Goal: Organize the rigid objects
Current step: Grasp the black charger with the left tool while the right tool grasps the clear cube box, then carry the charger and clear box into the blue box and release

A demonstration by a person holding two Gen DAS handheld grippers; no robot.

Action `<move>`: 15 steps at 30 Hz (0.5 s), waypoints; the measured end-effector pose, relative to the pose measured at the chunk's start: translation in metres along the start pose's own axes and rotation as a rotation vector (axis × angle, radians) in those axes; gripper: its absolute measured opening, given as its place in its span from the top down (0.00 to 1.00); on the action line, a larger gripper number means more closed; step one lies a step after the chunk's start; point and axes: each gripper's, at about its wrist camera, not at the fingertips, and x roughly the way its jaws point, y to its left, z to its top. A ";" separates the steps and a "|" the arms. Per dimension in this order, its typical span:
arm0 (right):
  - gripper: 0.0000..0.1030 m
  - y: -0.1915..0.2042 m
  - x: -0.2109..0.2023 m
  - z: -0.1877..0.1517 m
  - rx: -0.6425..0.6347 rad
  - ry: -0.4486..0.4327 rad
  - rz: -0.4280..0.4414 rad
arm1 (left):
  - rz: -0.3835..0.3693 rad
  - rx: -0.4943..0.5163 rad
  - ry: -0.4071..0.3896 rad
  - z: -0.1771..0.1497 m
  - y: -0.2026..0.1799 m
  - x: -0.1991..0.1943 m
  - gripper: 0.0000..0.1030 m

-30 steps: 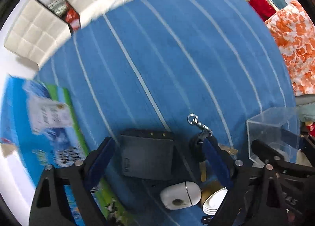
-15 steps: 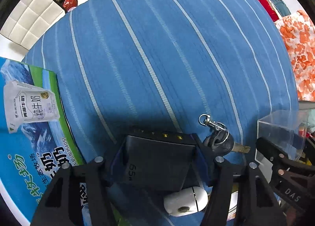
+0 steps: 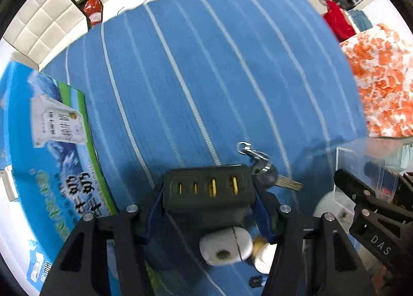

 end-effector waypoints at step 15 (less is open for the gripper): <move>0.34 0.018 -0.096 -0.032 -0.040 -0.136 -0.001 | -0.057 0.017 -0.200 -0.026 0.017 -0.099 0.46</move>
